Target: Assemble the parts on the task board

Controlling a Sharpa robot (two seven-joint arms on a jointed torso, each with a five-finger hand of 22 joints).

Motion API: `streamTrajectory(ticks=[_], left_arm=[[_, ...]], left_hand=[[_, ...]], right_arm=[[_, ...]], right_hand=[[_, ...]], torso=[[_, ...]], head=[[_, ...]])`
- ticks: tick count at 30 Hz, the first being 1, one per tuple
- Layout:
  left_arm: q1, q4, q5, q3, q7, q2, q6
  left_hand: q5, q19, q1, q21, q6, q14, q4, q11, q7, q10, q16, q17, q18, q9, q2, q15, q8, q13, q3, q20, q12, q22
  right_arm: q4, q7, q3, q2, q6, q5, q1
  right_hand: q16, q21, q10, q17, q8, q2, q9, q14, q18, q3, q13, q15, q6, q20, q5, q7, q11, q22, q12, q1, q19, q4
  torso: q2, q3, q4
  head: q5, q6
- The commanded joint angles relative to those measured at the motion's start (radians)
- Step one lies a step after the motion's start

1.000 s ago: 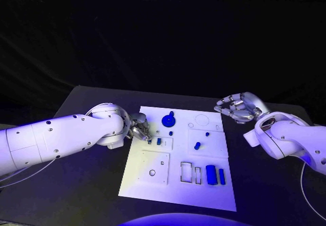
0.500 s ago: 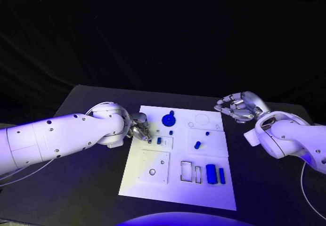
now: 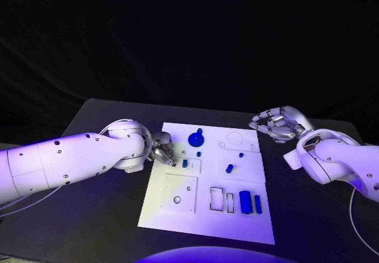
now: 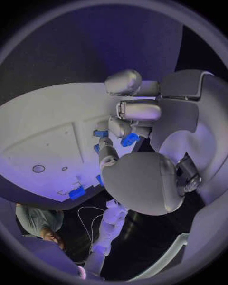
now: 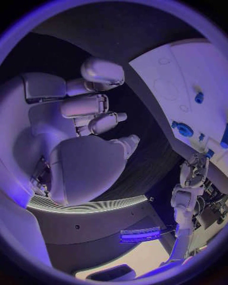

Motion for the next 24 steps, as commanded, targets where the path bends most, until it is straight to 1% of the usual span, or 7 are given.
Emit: streamTrajectory(ticks=[1,7,17,24], left_arm=[[-0.003,0.005,0.0,-0.002,0.0,0.002,0.015],[-0.003,0.004,0.006,-0.001,0.0,0.001,0.016],[-0.004,0.0,0.01,0.0,-0.001,0.002,0.033],[-0.004,-0.005,0.016,0.0,-0.002,0.007,0.034]], left_hand=[[0.004,0.004,0.001,0.007,0.007,0.061,-0.162,0.0,-0.012,0.006,0.003,0.086,-0.014,0.038,0.011,-0.006,0.008,0.001,0.167,-0.004,0.005,0.001],[0.004,0.004,0.001,0.007,0.007,0.06,-0.163,0.0,-0.012,0.007,0.003,0.085,-0.014,0.037,0.011,-0.006,0.008,0.002,0.169,-0.004,0.006,0.001],[0.004,0.005,-0.001,0.008,0.008,0.061,-0.167,-0.001,-0.012,0.007,0.003,0.085,-0.014,0.037,0.011,-0.007,0.011,0.001,0.174,-0.005,0.005,0.003],[0.004,0.005,-0.001,0.008,0.008,0.061,-0.167,-0.001,-0.012,0.007,0.003,0.085,-0.014,0.037,0.011,-0.007,0.011,0.001,0.174,-0.005,0.005,0.003]], right_arm=[[0.0,0.006,0.0,0.001,0.008,-0.001,-0.001],[0.0,0.006,0.0,0.001,0.007,-0.001,-0.001],[-0.001,0.006,0.0,0.001,0.007,-0.001,-0.003],[-0.001,0.007,0.0,0.002,0.007,-0.001,-0.004]], right_hand=[[-0.004,-0.006,-0.005,0.01,0.005,0.008,0.001,0.048,0.02,-0.006,-0.002,-0.008,-0.005,-0.001,0.005,0.001,0.0,-0.001,-0.006,0.003,-0.006,-0.002],[-0.005,-0.008,-0.005,0.009,0.007,0.009,0.001,0.047,0.021,-0.008,-0.002,-0.008,-0.006,-0.002,0.005,0.001,0.0,-0.003,-0.006,0.002,-0.006,-0.001],[-0.005,-0.008,-0.005,0.009,0.007,0.009,0.001,0.047,0.021,-0.008,-0.002,-0.008,-0.006,-0.002,0.005,0.001,0.0,-0.003,-0.006,0.002,-0.006,-0.001],[-0.005,-0.008,-0.005,0.009,0.007,0.009,0.001,0.047,0.021,-0.008,-0.002,-0.008,-0.006,-0.002,0.005,0.001,0.0,-0.003,-0.006,0.002,-0.006,-0.001]], torso=[[0.0,-0.0001,0.0004],[0.0,0.0,0.0],[0.0,0.0004,0.0001],[0.0,0.0008,-0.0001]], head=[[0.0,-0.001],[0.0,0.0],[0.001,-0.002],[0.0,-0.002]])
